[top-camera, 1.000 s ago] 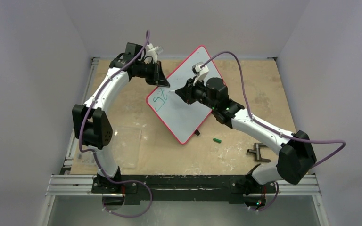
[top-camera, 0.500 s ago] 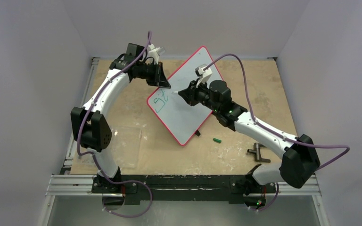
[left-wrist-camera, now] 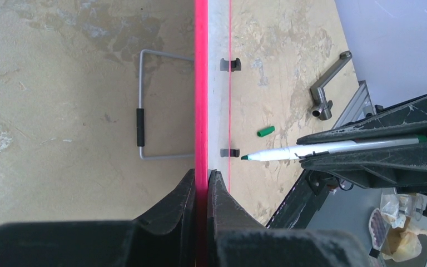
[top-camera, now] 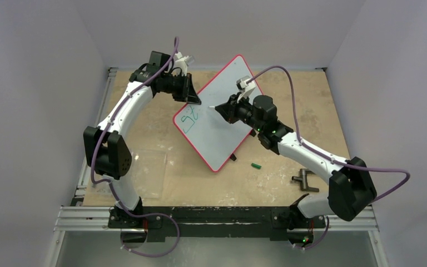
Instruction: Write a sentence on the whiteboard
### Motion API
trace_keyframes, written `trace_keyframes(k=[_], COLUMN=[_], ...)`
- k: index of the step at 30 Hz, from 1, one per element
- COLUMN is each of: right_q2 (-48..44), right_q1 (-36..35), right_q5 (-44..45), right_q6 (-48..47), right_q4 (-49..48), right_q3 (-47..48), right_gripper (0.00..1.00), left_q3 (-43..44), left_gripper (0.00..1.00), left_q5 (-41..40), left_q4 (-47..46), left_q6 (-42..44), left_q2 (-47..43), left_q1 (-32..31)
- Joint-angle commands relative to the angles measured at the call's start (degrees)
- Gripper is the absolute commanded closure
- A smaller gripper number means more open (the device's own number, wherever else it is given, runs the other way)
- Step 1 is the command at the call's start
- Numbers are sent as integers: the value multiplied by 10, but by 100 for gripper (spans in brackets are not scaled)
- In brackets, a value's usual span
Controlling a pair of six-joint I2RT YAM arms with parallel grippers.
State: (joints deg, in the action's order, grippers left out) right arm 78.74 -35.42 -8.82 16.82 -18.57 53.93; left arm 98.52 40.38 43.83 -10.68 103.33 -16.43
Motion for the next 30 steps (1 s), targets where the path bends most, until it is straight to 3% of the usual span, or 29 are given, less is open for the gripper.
trace_keyframes(k=[1,30], right_q2=[4,59], right_q1=[1,2], right_q5=[-41,-137], right_q6=[-17,2], right_q4=[-60,-134], right_q3=[2,27], right_gripper=[100,100], left_q3=[-6,-3], left_gripper=[100,100], left_q5=[-47,-48], left_q4=[38,38], left_q6=[59,54], left_q2=[-6,3], left_q1=[-18,-18])
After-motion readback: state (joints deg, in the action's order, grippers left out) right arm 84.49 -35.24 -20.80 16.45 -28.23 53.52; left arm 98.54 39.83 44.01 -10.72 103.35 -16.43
